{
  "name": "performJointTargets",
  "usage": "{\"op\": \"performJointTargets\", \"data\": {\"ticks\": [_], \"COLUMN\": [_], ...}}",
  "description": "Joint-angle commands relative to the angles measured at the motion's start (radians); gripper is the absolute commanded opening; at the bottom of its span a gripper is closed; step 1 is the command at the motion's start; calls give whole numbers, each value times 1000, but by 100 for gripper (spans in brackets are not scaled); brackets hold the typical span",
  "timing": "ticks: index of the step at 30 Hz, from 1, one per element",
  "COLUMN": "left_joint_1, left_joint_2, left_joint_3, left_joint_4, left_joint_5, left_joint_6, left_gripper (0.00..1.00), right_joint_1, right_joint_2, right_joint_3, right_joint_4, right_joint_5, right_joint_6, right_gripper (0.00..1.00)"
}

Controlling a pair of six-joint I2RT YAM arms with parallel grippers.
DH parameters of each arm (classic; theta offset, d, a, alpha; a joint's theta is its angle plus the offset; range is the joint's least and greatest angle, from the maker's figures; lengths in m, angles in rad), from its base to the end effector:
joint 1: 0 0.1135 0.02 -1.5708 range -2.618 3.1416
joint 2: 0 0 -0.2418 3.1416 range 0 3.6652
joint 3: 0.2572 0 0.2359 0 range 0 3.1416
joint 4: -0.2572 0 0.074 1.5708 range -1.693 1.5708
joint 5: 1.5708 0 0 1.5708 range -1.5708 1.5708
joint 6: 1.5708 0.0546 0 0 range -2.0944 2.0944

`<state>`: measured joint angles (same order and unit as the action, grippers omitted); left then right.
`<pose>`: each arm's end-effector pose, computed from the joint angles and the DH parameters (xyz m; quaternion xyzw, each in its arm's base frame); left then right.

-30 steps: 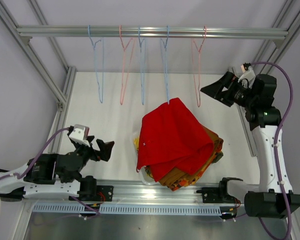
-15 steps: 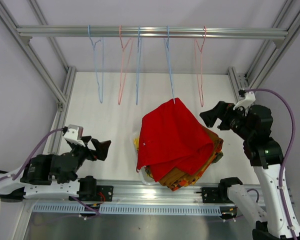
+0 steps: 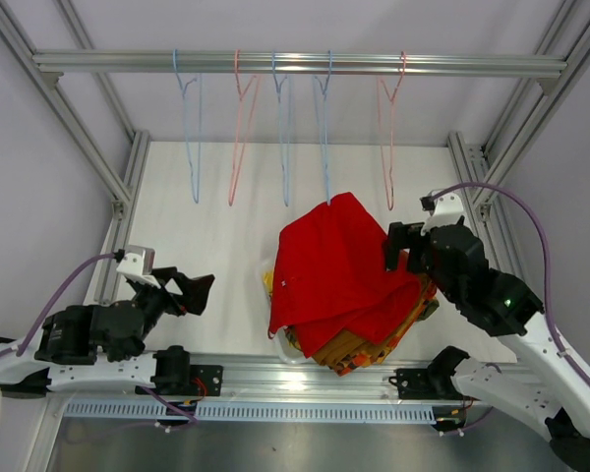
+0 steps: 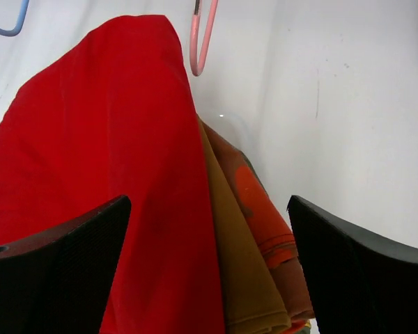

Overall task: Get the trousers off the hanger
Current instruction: Reset both arms

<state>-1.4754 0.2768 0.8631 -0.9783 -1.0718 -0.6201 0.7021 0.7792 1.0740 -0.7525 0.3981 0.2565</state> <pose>0.0512 -0.0320 0.3175 0.0382 0.7681 -0.2020 0.6065 0.1361 0.0874 0.3522 -0.0820 0.8348 0.0898 0.5369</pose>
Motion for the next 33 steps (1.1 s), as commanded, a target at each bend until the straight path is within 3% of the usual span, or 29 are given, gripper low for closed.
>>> {"op": "performJointTargets", "data": {"ticks": [1,12,33], "left_joint_1": [-2,-2,0], "left_joint_2": [5,-10,-28], "left_joint_3": [1,4,7], "left_joint_4": [13,-26,-36], "left_joint_5": [-34,-59,-43], "left_joint_6": [-6,-40,-49], "left_gripper": [99,99,99], "right_joint_1": [60,300,307], "right_joint_2": [-64,-208,-245], "right_joint_3": [-8,-109,-135], "right_joint_4": [28,67,62], "right_joint_5": [211,479,541], "right_joint_6": [-16,-57,-20], "right_gripper": [99,100,99]}}
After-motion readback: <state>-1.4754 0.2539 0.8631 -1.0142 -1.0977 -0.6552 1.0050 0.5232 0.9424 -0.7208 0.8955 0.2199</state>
